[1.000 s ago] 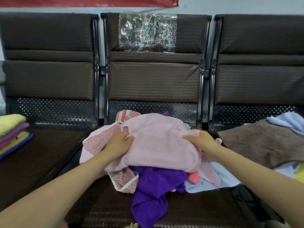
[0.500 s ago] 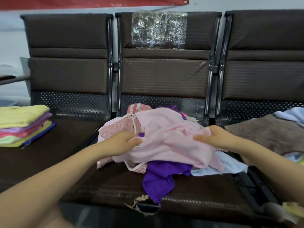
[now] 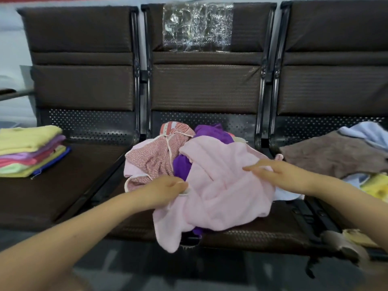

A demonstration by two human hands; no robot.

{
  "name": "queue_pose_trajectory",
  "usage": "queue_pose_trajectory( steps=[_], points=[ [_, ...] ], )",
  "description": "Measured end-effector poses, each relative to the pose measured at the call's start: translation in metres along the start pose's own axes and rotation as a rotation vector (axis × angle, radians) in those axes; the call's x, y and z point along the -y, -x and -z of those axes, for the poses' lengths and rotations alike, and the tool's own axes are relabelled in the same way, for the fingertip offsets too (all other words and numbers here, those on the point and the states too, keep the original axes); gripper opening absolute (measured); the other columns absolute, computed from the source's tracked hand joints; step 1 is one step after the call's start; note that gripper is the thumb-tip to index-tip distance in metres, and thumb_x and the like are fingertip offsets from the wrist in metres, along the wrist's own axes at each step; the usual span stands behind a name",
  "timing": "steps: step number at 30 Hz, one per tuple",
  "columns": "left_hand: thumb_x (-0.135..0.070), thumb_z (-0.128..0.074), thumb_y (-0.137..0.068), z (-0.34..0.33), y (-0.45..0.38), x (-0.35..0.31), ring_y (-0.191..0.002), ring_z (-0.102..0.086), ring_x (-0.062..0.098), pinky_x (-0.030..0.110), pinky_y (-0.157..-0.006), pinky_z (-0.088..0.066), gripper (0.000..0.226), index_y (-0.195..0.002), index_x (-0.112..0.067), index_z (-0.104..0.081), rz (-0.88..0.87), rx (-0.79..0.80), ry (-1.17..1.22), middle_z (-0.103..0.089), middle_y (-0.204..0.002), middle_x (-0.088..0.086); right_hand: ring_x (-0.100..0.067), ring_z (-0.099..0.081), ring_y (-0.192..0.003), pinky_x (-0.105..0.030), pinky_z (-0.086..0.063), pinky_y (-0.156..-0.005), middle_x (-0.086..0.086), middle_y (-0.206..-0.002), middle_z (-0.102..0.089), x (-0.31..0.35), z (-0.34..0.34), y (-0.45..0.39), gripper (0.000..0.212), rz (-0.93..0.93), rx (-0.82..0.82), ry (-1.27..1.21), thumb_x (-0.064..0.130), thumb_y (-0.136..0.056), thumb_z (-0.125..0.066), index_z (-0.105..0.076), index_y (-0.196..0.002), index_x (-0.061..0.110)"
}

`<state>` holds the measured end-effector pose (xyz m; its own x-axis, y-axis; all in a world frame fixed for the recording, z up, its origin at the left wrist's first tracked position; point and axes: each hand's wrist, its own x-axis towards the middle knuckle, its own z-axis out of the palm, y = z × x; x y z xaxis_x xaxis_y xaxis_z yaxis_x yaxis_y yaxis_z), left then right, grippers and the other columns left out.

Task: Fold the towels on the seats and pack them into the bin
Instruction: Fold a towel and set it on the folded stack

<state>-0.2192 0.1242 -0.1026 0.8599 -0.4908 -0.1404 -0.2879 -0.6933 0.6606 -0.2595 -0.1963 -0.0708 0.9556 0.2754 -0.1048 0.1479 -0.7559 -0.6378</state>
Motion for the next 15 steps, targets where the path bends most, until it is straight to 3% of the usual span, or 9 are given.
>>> queue_pose_trajectory(
  steps=[2,4,6,9,12,15],
  points=[
    [-0.024,-0.043,-0.101,0.020,-0.009,-0.005,-0.083,-0.053,0.018,0.031,-0.077,-0.041,0.035,-0.087,0.002,-0.061,-0.034,-0.103,-0.068,-0.065,-0.092,0.016,-0.002,-0.058,-0.092,-0.026,-0.043,-0.087,0.013,-0.100,-0.065,0.002,0.013,-0.002,0.034,0.093,-0.144,-0.167,0.043,-0.096,-0.050,-0.072,-0.103,0.018],
    [-0.024,-0.042,-0.101,0.043,-0.015,-0.012,-0.083,-0.055,0.021,0.022,-0.070,-0.041,0.034,-0.088,-0.002,-0.063,-0.060,-0.251,-0.100,-0.064,-0.088,0.010,-0.013,-0.052,-0.072,-0.033,-0.040,-0.072,0.001,-0.075,-0.058,0.003,0.028,-0.006,0.047,0.078,-0.317,-0.352,0.049,-0.088,-0.053,-0.062,-0.080,0.003],
    [-0.024,-0.043,-0.100,0.058,-0.027,-0.017,-0.072,-0.048,0.019,0.020,-0.061,-0.035,0.035,-0.073,-0.006,-0.056,-0.063,-0.392,-0.094,-0.055,-0.074,0.004,-0.013,-0.054,-0.068,-0.026,-0.043,-0.068,0.001,-0.068,-0.059,0.000,0.042,-0.011,0.038,0.037,-0.476,-0.425,0.038,-0.095,-0.054,-0.062,-0.072,0.008],
    [-0.028,-0.041,-0.100,0.056,-0.056,-0.026,-0.079,-0.052,0.022,0.030,-0.069,-0.037,0.036,-0.077,-0.006,-0.058,-0.027,-0.436,-0.068,-0.060,-0.082,0.006,-0.001,-0.055,-0.056,-0.015,-0.043,-0.052,0.013,-0.057,-0.062,-0.015,0.045,-0.029,0.031,-0.040,-0.551,-0.392,0.028,-0.097,-0.053,-0.067,-0.072,0.017],
    [-0.044,-0.048,-0.093,0.048,-0.088,-0.031,-0.086,-0.055,0.021,0.033,-0.075,-0.039,0.038,-0.084,-0.010,-0.062,-0.049,-0.424,-0.120,-0.063,-0.087,0.002,-0.010,-0.055,-0.067,-0.020,-0.042,-0.056,0.003,-0.070,-0.064,-0.043,0.040,-0.055,0.029,-0.173,-0.581,-0.413,0.023,-0.096,-0.057,-0.070,-0.081,0.002],
    [-0.042,-0.062,-0.088,0.046,-0.118,-0.025,-0.086,-0.057,0.018,0.031,-0.073,-0.041,0.029,-0.083,-0.013,-0.063,-0.055,-0.366,-0.166,-0.065,-0.087,0.000,-0.016,-0.055,-0.077,-0.024,-0.042,-0.062,-0.002,-0.072,-0.062,-0.071,0.032,-0.074,0.032,-0.277,-0.541,-0.331,0.021,-0.095,-0.058,-0.066,-0.069,0.006]
  ],
)
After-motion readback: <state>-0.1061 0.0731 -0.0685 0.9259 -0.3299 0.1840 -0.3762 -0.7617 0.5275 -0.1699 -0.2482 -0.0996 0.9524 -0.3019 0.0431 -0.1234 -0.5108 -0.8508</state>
